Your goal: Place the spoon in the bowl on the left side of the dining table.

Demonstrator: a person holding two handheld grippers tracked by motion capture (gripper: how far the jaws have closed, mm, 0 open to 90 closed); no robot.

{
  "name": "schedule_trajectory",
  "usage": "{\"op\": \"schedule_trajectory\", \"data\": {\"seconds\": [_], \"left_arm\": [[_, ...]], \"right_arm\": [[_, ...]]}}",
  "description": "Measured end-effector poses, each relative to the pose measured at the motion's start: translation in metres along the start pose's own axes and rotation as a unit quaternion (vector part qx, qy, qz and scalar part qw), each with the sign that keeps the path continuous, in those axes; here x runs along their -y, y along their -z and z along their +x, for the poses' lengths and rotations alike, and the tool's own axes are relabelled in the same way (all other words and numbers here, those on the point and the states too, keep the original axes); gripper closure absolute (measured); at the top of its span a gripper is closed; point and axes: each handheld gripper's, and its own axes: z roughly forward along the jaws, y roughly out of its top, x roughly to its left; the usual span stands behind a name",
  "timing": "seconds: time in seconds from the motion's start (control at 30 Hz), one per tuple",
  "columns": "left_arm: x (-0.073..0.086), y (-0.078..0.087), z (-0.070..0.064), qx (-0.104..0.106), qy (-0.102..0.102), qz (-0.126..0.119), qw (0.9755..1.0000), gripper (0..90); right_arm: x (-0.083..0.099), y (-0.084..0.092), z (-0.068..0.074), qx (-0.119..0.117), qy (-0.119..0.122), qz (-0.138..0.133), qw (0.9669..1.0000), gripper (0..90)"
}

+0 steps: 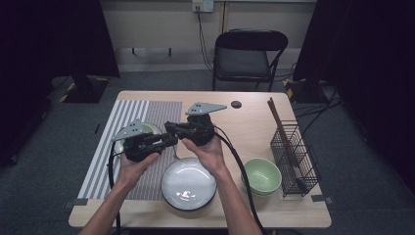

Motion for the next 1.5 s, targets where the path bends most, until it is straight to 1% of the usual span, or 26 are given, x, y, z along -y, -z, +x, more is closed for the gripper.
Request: {"op": "schedule_trajectory", "data": {"seconds": [0.03,0.07,0.1,0.23,0.3,0.33,0.4,0.53,0.6,0.7,0.73,0.77,0.87,1.03,1.1,1.13,1.17,1.2,1.27,1.47,1.5], "left_arm": [[-0.0003,0.0011,0.0009,0.005,0.0,-0.001,1.0,75.9],[-0.0001,0.0012,0.0012,0.005,0.001,-0.002,1.0,77.5],[0.0,0.0014,0.0011,0.0,-0.002,-0.001,1.0,78.8],[0.0004,0.0027,0.003,0.007,0.001,-0.005,1.0,83.7],[0.0,0.0028,0.0026,0.004,-0.005,-0.002,1.0,84.2],[-0.0003,0.003,0.0025,0.002,-0.005,0.0,1.0,84.3],[0.0,0.0034,0.0034,0.006,-0.002,-0.001,1.0,84.5],[-0.0007,0.0041,0.003,0.006,-0.006,-0.003,1.0,85.4],[-0.001,0.0049,0.0031,0.002,-0.006,-0.001,1.0,85.6],[-0.0003,0.0047,0.0051,0.003,-0.002,0.002,1.0,85.8],[-0.0005,0.0052,0.0053,-0.001,-0.003,0.006,1.0,85.9],[-0.0001,0.0048,0.0059,0.004,-0.001,0.001,1.0,85.9],[0.0002,0.0051,0.0059,0.006,0.005,-0.002,1.0,87.5],[0.0004,0.0055,0.0069,0.005,0.002,-0.001,1.0,89.0],[0.0007,0.0051,0.0063,0.005,0.004,-0.002,1.0,89.6],[0.0005,0.0052,0.0062,0.003,-0.001,0.002,1.0,89.6],[0.0002,0.0055,0.0053,-0.002,-0.003,0.005,1.0,89.7],[0.0004,0.0049,0.0055,0.003,-0.003,0.003,1.0,89.7],[0.0002,0.005,0.0059,0.001,-0.005,0.004,1.0,89.7],[0.0012,0.0054,0.0074,-0.001,0.0,0.005,1.0,89.7],[0.0011,0.0063,0.0074,-0.006,-0.002,0.012,0.9999,89.7]], "right_arm": [[-0.0004,0.0001,0.0006,-0.003,-0.002,-0.003,1.0,89.4],[-0.0008,0.0002,0.0009,-0.006,-0.002,-0.005,1.0,89.4],[-0.0013,0.0002,0.0014,-0.008,-0.003,-0.006,0.9999,89.4],[-0.002,0.0007,0.0023,-0.008,-0.004,-0.008,0.9999,89.4],[-0.0024,0.0005,0.002,-0.009,-0.003,-0.007,0.9999,89.4],[-0.0024,0.0002,0.0018,-0.011,-0.003,-0.008,0.9999,89.4],[-0.0024,-0.0002,0.0015,-0.011,-0.002,-0.007,0.9999,89.2],[-0.0032,-0.0003,0.0011,-0.016,-0.004,-0.008,0.9998,87.7],[-0.0038,-0.0005,0.0006,-0.019,-0.004,-0.008,0.9998,86.9],[-0.0047,-0.0006,0.0005,-0.017,-0.004,-0.009,0.9998,85.5],[-0.0048,-0.0006,0.0003,-0.015,-0.005,-0.009,0.9998,85.4],[-0.0048,-0.0005,0.0,-0.016,-0.006,-0.009,0.9998,85.3],[-0.0045,-0.0006,-0.0003,-0.016,-0.004,-0.007,0.9998,84.7],[-0.0047,-0.0009,-0.0002,-0.017,-0.001,-0.007,0.9998,82.8],[-0.0048,-0.001,-0.0004,-0.018,-0.001,-0.008,0.9998,81.2],[-0.005,-0.0009,-0.0004,-0.016,-0.001,-0.008,0.9998,81.1],[-0.0051,-0.0008,-0.0004,-0.017,0.0,-0.008,0.9998,80.0],[-0.0053,-0.0006,-0.0005,-0.016,0.002,-0.008,0.9998,78.1],[-0.0056,-0.0002,-0.0009,-0.011,0.002,-0.007,0.9999,77.1],[-0.0059,0.0047,-0.003,0.001,0.002,-0.008,1.0,66.0],[-0.0062,0.0058,-0.0036,0.005,0.002,-0.008,1.0,62.9]]}}
